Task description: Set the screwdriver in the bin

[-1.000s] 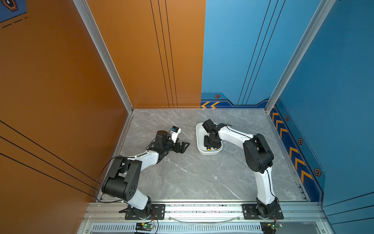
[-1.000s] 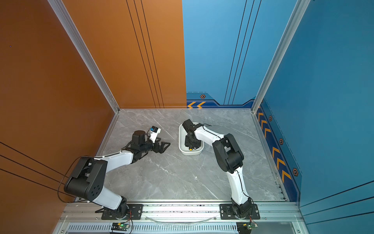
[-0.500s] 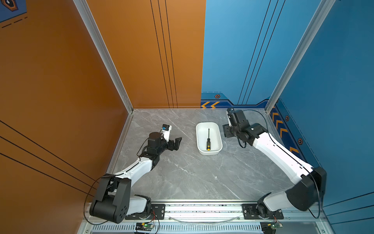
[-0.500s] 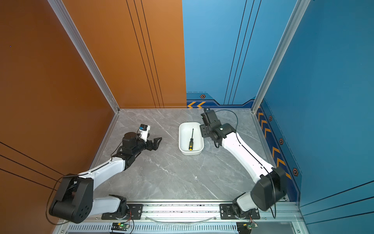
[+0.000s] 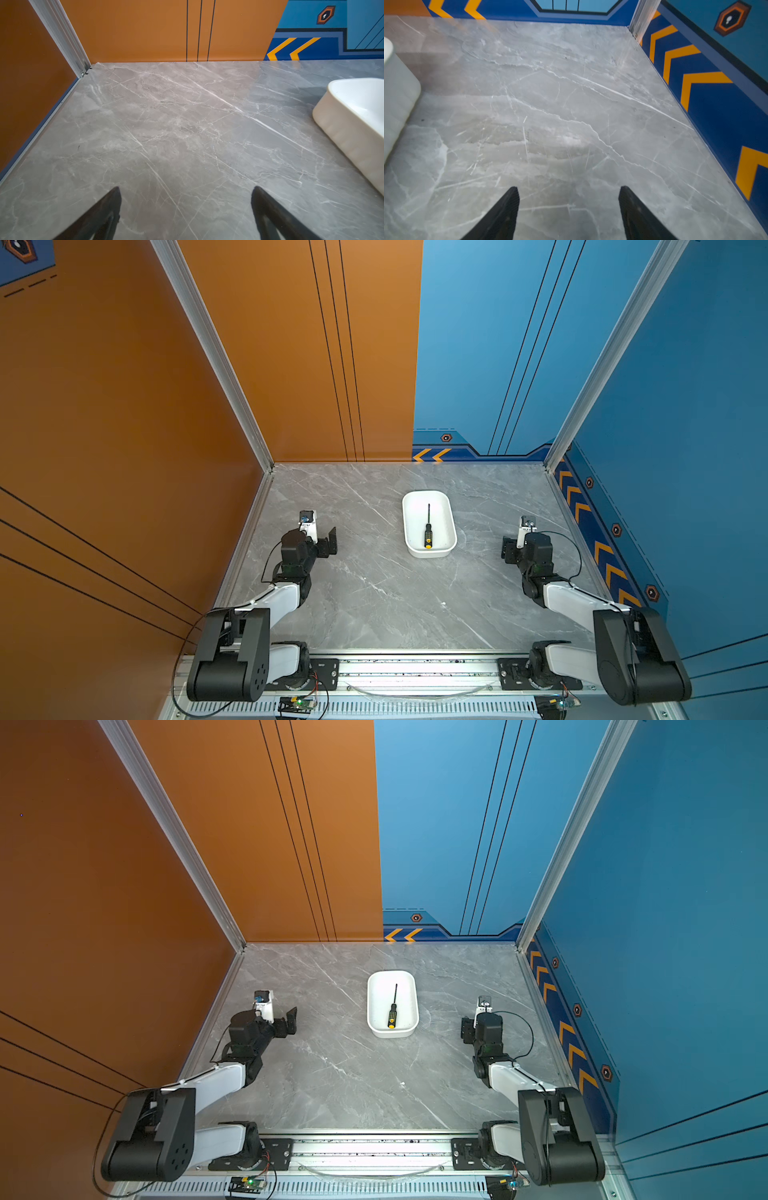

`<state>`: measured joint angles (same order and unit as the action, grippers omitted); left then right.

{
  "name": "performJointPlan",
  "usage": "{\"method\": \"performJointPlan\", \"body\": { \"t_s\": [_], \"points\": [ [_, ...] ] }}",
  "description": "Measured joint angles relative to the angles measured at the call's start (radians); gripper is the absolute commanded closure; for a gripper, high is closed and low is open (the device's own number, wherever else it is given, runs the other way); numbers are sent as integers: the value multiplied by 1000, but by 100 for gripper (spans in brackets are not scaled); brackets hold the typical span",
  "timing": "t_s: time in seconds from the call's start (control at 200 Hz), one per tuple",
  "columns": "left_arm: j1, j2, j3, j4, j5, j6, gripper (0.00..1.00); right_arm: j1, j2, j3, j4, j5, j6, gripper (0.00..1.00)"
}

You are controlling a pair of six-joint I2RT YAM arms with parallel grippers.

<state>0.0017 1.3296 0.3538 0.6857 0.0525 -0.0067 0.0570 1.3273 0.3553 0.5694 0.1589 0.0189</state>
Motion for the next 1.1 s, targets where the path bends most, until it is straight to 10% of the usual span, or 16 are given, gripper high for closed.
{"method": "performJointPlan", "body": {
  "t_s": [0.26,0.456,0.586,1.097],
  "points": [
    [0,167,0,155,-6,11,2,-1,196,-10,307,-25,0,26],
    [0,230,1,219,-50,10,2,-13,216,-10,332,-35,7,23],
    [0,230,3,233,-64,10,2,-34,216,2,333,-54,22,0],
    [0,230,4,239,-76,10,2,-38,216,3,332,-60,34,0]
  ]
}}
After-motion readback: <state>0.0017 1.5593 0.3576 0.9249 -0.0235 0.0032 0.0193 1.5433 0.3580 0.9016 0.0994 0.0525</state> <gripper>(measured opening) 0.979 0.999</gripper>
